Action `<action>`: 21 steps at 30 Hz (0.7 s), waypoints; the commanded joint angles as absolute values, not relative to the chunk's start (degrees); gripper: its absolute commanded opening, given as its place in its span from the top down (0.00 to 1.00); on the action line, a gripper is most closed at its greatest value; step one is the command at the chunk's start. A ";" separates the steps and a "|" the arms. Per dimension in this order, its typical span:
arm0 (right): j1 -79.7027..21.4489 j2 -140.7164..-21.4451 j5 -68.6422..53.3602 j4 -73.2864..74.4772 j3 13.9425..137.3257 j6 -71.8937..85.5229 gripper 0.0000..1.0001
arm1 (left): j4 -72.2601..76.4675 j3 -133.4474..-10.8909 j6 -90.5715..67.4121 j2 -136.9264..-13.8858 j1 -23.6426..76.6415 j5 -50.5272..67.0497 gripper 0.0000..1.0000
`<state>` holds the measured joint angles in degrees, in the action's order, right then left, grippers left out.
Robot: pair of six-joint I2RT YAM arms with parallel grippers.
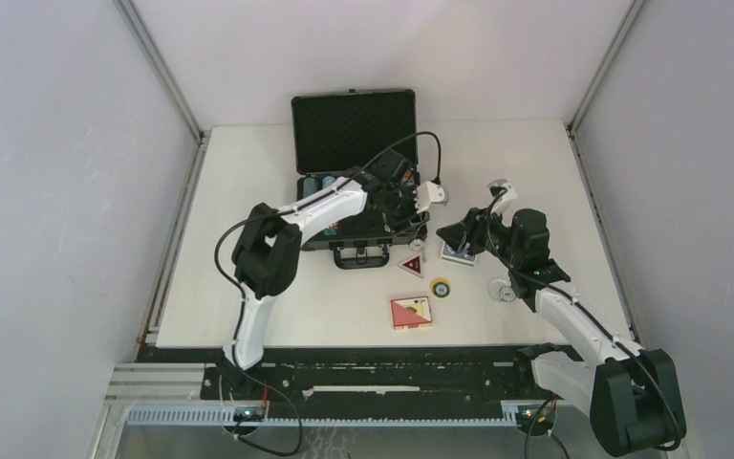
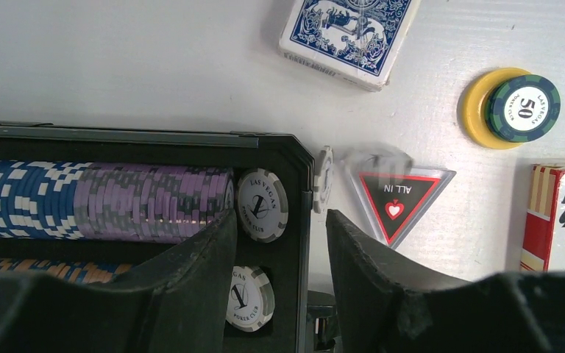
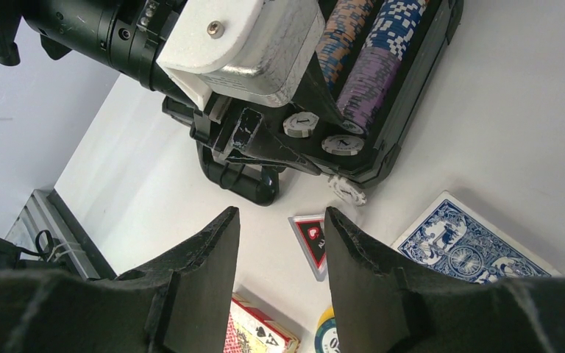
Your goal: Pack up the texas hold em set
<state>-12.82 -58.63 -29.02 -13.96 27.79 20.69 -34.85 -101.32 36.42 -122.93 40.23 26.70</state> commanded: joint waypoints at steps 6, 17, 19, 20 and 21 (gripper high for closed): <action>-12.83 -59.27 -30.00 -17.12 27.77 20.80 0.46 | -29.83 -101.67 35.80 -120.53 38.77 23.95 0.46; -15.73 -63.05 -20.76 -9.96 28.82 19.00 0.43 | -22.23 -94.17 32.38 -113.96 38.42 23.07 0.46; -16.11 -63.19 -17.74 -8.25 28.98 18.59 0.43 | -19.17 -92.03 31.08 -112.49 38.33 22.33 0.46; -16.44 -63.28 -15.76 -6.55 29.39 18.46 0.43 | -17.45 -90.38 30.29 -111.64 38.32 21.86 0.46; -17.02 -63.42 -13.54 -4.52 30.00 18.19 0.42 | -15.68 -89.27 29.39 -110.77 38.32 21.37 0.46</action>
<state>-15.66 -63.37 -22.04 -9.28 27.79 20.05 -25.58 -92.58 32.82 -117.25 39.48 24.25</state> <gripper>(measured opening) 0.565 0.542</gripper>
